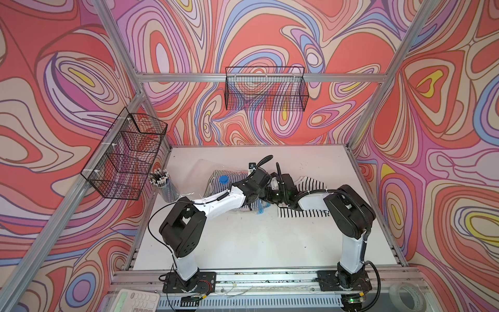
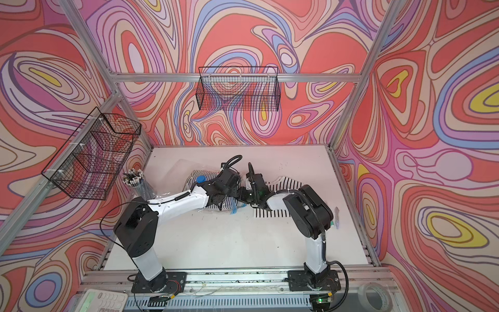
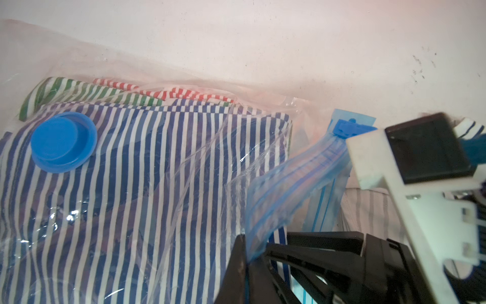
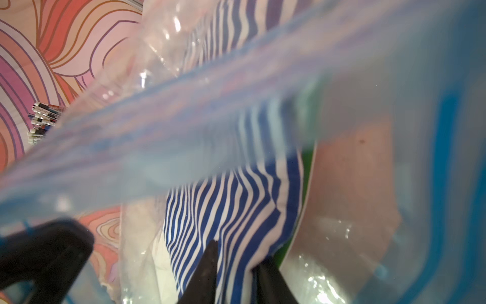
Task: Take the tank top out of the vacuum bag
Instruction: Take out the tank top from the vacuum bag.
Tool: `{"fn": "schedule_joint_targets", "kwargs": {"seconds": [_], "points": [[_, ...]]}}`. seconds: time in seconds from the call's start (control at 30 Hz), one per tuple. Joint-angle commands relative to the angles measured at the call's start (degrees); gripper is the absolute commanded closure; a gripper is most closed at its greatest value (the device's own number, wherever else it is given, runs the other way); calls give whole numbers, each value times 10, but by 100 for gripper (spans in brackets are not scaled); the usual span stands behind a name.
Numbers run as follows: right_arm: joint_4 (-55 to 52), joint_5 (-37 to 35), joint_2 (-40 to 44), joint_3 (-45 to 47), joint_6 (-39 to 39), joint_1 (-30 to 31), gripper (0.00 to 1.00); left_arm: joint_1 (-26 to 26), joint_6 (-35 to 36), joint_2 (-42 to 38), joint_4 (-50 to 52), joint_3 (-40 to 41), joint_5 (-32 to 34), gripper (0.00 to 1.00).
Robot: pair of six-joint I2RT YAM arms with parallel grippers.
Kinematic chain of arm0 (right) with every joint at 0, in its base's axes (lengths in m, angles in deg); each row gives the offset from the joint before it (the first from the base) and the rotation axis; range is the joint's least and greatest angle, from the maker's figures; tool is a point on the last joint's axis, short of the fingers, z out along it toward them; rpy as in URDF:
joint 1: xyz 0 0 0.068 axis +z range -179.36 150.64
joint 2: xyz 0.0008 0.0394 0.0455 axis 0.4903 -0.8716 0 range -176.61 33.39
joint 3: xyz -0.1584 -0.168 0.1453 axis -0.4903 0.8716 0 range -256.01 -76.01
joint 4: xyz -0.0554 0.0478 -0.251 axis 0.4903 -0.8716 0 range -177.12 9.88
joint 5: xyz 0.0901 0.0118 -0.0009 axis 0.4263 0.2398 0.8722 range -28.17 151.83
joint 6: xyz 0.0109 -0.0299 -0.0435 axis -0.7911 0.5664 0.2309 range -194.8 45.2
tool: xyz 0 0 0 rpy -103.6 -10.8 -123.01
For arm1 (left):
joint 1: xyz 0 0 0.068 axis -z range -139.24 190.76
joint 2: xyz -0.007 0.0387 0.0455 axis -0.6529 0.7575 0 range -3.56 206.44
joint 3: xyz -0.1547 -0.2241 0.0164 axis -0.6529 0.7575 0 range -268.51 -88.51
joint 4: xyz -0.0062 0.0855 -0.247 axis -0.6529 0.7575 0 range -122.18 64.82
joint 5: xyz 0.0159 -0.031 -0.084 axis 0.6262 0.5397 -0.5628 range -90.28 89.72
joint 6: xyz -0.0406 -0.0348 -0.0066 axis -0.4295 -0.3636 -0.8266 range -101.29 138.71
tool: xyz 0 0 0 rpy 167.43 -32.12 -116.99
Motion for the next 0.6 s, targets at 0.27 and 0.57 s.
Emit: {"fn": "schedule_joint_targets", "kwargs": {"seconds": [0.27, 0.57], "points": [[14, 3, 2, -5, -4, 5, 100, -2, -12, -16, -10, 20, 23, 100], [10, 5, 11, -6, 9, 4, 100, -3, -6, -16, -44, 31, 10, 100]]}}
